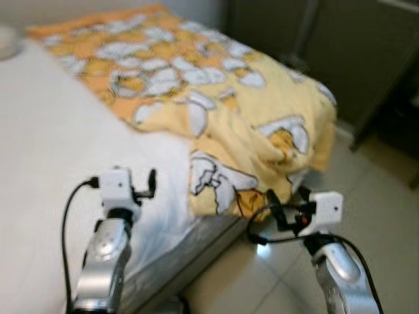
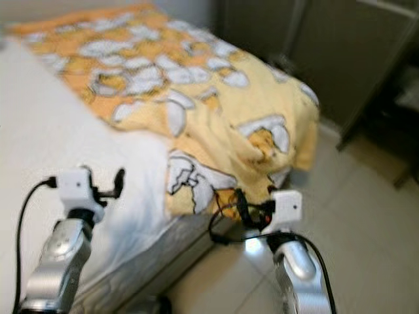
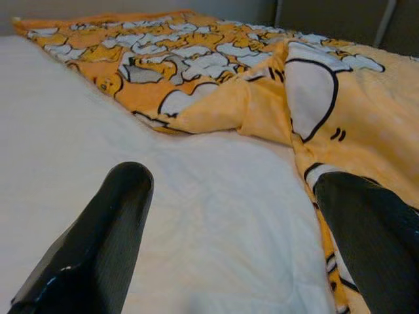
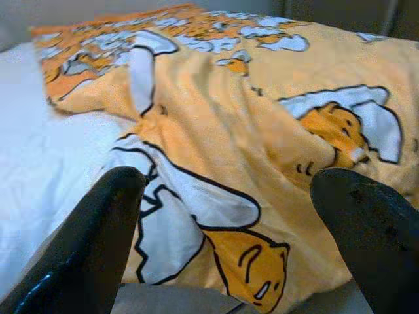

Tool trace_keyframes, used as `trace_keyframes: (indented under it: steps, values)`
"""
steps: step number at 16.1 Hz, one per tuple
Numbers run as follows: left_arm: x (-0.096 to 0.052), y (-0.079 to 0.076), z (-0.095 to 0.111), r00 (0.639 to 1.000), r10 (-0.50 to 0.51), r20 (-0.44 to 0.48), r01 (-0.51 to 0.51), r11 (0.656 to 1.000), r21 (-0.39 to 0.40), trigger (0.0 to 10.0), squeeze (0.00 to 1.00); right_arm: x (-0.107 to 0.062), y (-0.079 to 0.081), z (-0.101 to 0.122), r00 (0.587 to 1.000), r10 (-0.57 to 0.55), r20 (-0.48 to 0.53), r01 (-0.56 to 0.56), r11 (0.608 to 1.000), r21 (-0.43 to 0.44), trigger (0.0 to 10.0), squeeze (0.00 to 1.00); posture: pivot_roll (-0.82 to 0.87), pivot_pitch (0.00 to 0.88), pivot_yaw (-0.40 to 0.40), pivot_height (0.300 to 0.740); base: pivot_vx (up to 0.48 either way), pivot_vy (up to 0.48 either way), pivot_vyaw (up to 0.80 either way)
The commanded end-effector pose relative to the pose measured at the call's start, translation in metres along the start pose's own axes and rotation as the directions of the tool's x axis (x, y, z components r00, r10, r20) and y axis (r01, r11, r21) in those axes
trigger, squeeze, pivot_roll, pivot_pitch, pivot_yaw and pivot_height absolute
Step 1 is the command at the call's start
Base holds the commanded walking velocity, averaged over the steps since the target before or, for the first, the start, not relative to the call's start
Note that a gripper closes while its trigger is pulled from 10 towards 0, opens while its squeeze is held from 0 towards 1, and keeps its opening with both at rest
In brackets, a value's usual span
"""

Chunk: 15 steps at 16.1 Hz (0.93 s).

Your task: Clean up the room

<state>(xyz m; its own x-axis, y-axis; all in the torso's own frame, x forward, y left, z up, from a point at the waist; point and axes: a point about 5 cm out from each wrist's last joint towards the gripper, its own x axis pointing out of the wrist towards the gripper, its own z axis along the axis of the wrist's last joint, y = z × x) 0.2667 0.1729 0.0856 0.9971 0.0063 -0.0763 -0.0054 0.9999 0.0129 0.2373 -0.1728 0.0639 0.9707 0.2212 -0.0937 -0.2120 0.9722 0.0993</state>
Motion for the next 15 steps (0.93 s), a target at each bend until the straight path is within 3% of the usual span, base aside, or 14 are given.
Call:
trace_keyframes:
  steps: [1,2,4,9,12,15]
  values:
    - [0.004,-0.006,0.0,1.0,-0.023,-0.015,0.023,1.0,0.008,10.0,0.0,0.002,-0.002,0.0,1.0,0.003,-0.003,-0.003,1.0,-0.015,10.0,0.18,-0.04,0.0,-0.061,0.74,0.0,0.0,0.44]
    - [0.005,-0.016,-0.001,0.996,-0.075,-0.038,0.076,0.997,0.022,10.0,0.0,0.004,-0.001,-0.001,1.0,0.012,-0.01,-0.012,0.999,-0.042,10.0,0.09,-0.05,0.0,-0.056,0.74,0.0,-0.48,0.0]
    - [0.003,-0.027,-0.001,0.989,-0.143,-0.048,0.145,0.989,0.037,10.0,0.0,0.006,-0.002,0.0,1.0,0.001,-0.003,-0.001,0.999,-0.05,10.0,0.03,-0.06,0.0,-0.043,0.74,0.0,-0.472,0.0]
    - [0.003,-0.021,-0.005,0.988,-0.13,-0.08,0.132,0.991,0.032,10.0,0.0,0.005,0.001,-0.004,1.0,0.01,-0.009,-0.011,0.999,-0.05,10.0,0.03,-0.05,0.0,-0.041,0.74,0.0,-0.471,0.0]
    - [0.018,-0.017,-0.006,0.991,-0.076,-0.11,0.08,0.996,0.04,10.0,0.0,0.009,0.007,-0.004,0.999,0.039,-0.007,-0.039,0.997,-0.06,10.0,0.03,-0.04,0.0,-0.045,0.74,0.0,0.0,0.0]
    - [0.029,-0.015,0.004,0.995,-0.068,-0.076,0.07,0.997,0.025,10.0,0.0,0.016,0.011,-0.004,0.998,0.056,-0.005,-0.056,0.996,-0.075,10.0,0.04,-0.03,0.0,-0.044,0.74,0.16,0.0,0.0]
